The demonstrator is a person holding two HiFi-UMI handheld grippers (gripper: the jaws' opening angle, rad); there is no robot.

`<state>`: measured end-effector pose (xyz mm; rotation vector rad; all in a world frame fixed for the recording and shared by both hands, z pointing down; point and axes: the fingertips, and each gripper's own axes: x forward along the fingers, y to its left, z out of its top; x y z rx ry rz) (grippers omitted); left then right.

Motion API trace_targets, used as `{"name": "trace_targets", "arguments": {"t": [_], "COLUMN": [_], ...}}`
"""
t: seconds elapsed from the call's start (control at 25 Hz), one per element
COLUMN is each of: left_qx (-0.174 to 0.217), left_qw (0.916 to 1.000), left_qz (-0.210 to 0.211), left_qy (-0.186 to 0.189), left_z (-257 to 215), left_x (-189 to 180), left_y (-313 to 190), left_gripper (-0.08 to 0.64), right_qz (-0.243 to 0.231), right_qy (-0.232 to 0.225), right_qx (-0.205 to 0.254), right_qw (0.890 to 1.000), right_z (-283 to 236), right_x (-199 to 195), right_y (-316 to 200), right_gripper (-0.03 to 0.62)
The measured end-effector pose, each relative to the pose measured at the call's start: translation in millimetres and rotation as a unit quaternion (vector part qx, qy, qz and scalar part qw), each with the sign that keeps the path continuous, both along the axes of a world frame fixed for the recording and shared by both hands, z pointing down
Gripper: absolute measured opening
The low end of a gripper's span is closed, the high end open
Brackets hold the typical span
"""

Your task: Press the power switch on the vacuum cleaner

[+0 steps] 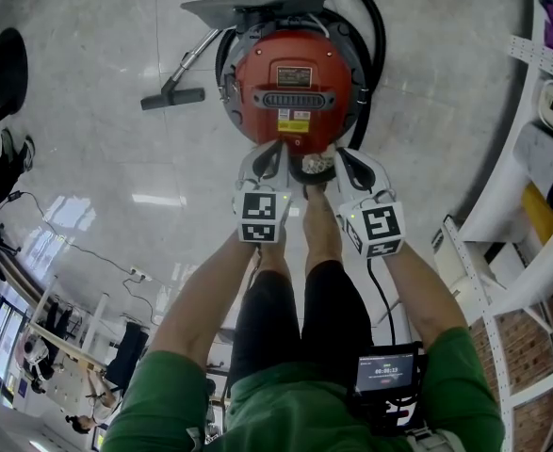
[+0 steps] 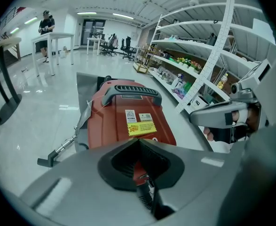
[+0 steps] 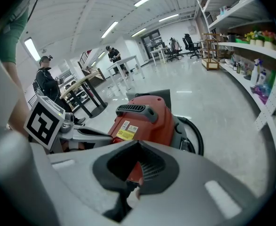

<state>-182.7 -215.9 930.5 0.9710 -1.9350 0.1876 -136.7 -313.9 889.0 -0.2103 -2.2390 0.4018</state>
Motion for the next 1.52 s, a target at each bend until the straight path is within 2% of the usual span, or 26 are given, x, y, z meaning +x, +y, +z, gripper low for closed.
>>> {"name": "trace_targets", "arguments": {"t": [0.2, 0.44, 0.84, 1.08, 1.52], "left_qx": [-0.006, -0.015, 0.019, 0.032, 0.077], "left_qw": [0.9999, 0.9997, 0.9966, 0.9944, 0.9812], "left_qz": [-0.01, -0.012, -0.032, -0.035, -0.06], "left_qy": [0.01, -0.017, -0.074, -0.095, -0.167], "left_z": [2.4, -22.3, -116.0, -177.1, -296.7], "left_x": [-2.9, -19.9, -43.8, -38.8, -60.6], "left_y": [5.8, 18.0, 9.6, 18.6, 38.8], "left_gripper": [0.012, 0.011, 0.011, 0.011, 0.011], "right_qz": [-0.004, -0.008, -0.004, 0.004, 0.04], "right_qy": [-0.003, -0.018, -0.066, -0.097, -0.144], "right_qx": [0.006, 0.018, 0.041, 0.052, 0.075], "right_qw": [1.0, 1.0, 0.997, 0.994, 0.986], "right_z": [-6.8, -32.9, -111.6, -177.6, -277.8], "right_x": [-0.1, -5.2, -22.6, -22.5, -33.0], "right_y": [-3.5, -14.0, -26.6, -35.4, -64.9], "right_gripper": [0.0, 0.0, 0.0, 0.0, 0.0]}}
